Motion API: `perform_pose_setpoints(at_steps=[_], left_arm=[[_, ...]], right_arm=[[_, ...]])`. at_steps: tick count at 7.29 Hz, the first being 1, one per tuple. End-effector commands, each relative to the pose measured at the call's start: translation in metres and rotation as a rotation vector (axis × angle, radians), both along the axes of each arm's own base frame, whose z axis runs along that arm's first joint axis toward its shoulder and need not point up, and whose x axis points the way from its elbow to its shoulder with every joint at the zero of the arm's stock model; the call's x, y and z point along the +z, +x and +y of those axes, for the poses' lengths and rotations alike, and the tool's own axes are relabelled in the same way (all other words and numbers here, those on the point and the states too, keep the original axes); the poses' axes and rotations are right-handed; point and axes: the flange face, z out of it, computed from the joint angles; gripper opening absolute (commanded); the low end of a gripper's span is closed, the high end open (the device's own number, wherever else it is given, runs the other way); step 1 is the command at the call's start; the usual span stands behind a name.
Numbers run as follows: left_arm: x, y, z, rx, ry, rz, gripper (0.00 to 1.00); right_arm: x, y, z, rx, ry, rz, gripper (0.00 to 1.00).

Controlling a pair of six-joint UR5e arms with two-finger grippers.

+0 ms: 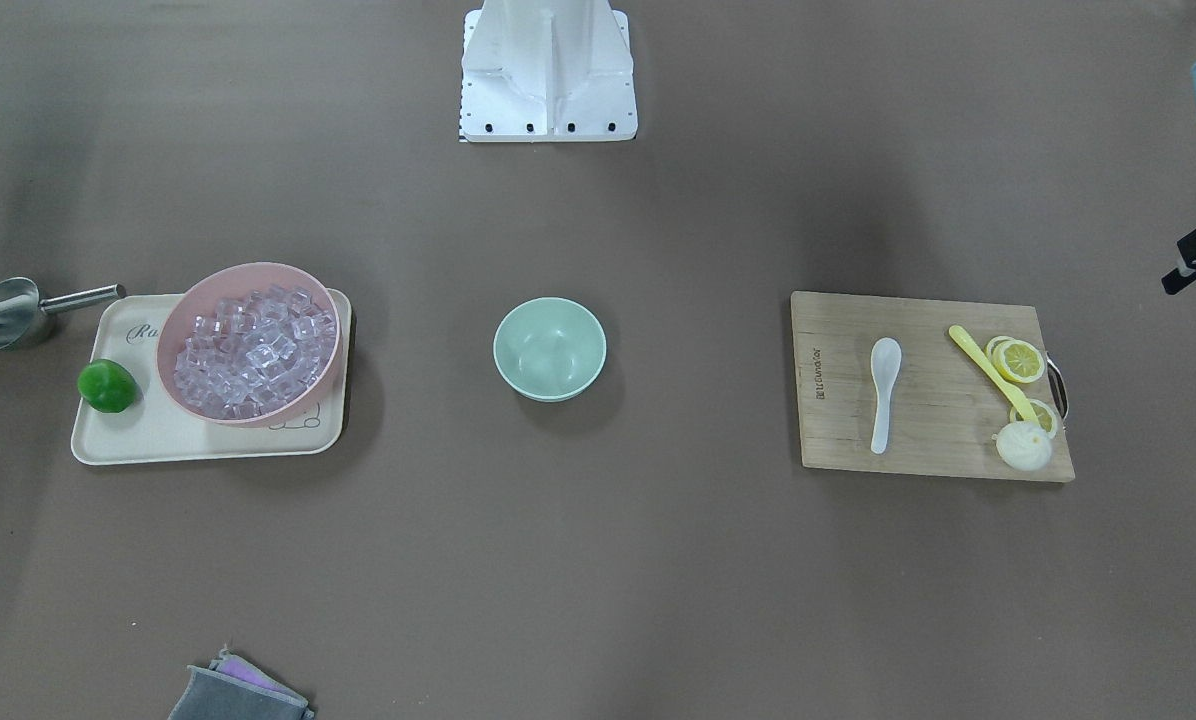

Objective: Put spoon and ice into bowl

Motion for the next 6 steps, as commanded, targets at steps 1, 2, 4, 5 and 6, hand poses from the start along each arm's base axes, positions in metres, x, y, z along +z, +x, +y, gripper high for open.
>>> perform_pose_setpoints(at_steps=[1,2,4,5,6], left_arm=[[-0.05,0.063,-0.032,-0.004,0.029,-0.026,0.91],[-0.062,0.1,-0.037,0.051,0.045,-0.019,0.89],[-0.095,0.181,-0.048,0.129,0.102,-0.034,0.87],[-0.103,0.212,-0.051,0.14,0.11,-0.052,0.86],[-0.107,0.235,-0.054,0.158,0.118,-0.063,0.85]], right_arm=[[-0.06,-0.062,-0.009,-0.013,-0.036,-0.037,0.94],[-0.078,-0.09,-0.015,-0.023,-0.034,-0.035,0.94],[-0.107,-0.151,-0.024,-0.028,-0.002,0.004,0.93],[-0.126,-0.182,-0.027,-0.042,0.041,0.015,0.93],[-0.136,-0.205,-0.027,-0.056,0.077,0.028,0.9]])
